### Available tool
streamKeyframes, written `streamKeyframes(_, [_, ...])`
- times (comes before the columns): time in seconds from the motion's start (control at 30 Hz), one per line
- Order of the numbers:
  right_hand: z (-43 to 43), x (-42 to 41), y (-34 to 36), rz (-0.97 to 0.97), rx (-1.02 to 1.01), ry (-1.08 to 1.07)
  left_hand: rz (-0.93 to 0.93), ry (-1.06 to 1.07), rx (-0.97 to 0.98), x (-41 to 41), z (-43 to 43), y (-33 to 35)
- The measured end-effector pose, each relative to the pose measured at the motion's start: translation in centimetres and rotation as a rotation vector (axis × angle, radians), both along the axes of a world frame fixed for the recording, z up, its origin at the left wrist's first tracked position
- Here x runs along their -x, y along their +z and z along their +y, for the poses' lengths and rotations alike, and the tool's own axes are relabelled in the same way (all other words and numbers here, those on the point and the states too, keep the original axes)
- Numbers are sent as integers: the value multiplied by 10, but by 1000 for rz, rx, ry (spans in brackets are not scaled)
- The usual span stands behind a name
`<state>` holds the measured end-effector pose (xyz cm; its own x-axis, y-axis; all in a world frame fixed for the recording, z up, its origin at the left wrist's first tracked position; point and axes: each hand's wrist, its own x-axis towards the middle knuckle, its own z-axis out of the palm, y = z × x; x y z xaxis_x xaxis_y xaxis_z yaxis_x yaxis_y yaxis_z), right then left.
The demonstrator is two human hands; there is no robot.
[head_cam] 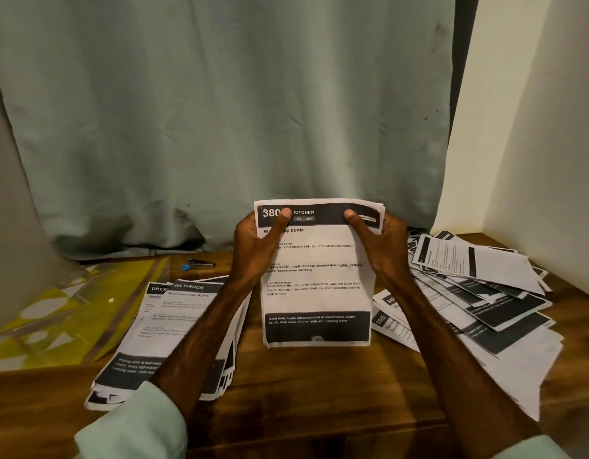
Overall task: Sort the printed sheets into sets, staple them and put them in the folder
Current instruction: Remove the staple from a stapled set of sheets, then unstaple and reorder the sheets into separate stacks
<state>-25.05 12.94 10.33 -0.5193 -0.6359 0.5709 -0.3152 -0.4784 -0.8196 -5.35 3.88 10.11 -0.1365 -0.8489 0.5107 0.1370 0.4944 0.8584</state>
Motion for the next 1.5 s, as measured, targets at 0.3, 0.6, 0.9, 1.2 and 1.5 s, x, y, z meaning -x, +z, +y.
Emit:
streamKeyframes(0.3, [14,9,-83,-39,-506,324,122,280,29,-1,-39,-13])
streamKeyframes(0.6, [-44,32,-92,-77,-634,147,-340,-18,-425,10,-101,-44])
streamKeyframes(0.9, [-121,48,-134,-36,-901,-16,-776,13,-366,9,-109,-105])
streamKeyframes(1.2, [-159,35,-131,282,-887,-174,-897,178,-240,-6,-143,-128])
streamKeyframes(1.5, [-153,11,-139,418,-895,-326,-851,262,-77,-43,-121,-132])
